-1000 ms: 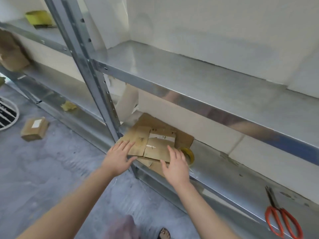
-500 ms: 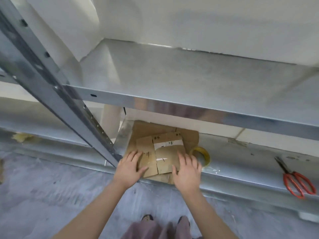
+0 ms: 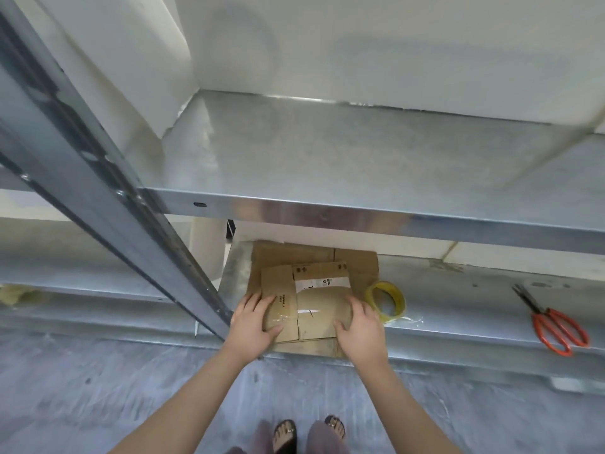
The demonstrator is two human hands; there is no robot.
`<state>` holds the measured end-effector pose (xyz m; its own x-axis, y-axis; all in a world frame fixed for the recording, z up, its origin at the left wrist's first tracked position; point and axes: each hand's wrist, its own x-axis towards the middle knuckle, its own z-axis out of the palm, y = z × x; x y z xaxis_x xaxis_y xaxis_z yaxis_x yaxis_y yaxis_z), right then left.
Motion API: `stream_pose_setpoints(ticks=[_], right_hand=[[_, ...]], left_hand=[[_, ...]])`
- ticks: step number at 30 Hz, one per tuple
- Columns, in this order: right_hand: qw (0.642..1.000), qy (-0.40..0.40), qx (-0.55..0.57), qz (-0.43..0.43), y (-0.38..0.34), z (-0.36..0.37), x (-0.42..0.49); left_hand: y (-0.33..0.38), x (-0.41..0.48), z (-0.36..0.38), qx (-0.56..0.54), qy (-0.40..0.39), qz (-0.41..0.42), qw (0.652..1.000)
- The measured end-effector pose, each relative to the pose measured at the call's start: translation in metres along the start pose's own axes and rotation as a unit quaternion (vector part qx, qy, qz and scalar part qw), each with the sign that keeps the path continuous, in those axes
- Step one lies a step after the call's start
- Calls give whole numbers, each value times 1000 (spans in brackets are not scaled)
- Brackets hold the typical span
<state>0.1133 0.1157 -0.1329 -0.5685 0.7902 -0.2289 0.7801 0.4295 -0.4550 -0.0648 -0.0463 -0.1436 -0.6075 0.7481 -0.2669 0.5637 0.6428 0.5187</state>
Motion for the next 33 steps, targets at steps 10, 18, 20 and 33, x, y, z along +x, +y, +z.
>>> stream_pose_setpoints(ticks=[10, 18, 20, 33], right_hand=[[979, 66, 191, -7, 13, -29, -8], [960, 103, 256, -33, 56, -69, -23], [953, 106, 281, -39, 77, -87, -24], [920, 66, 384, -38, 249, -211, -9]], left_hand=[[41, -7, -20, -192, 31, 41, 980], [135, -16, -12, -223, 68, 100, 967], [159, -18, -6, -239, 67, 104, 963], [337, -22, 95, -238, 59, 132, 960]])
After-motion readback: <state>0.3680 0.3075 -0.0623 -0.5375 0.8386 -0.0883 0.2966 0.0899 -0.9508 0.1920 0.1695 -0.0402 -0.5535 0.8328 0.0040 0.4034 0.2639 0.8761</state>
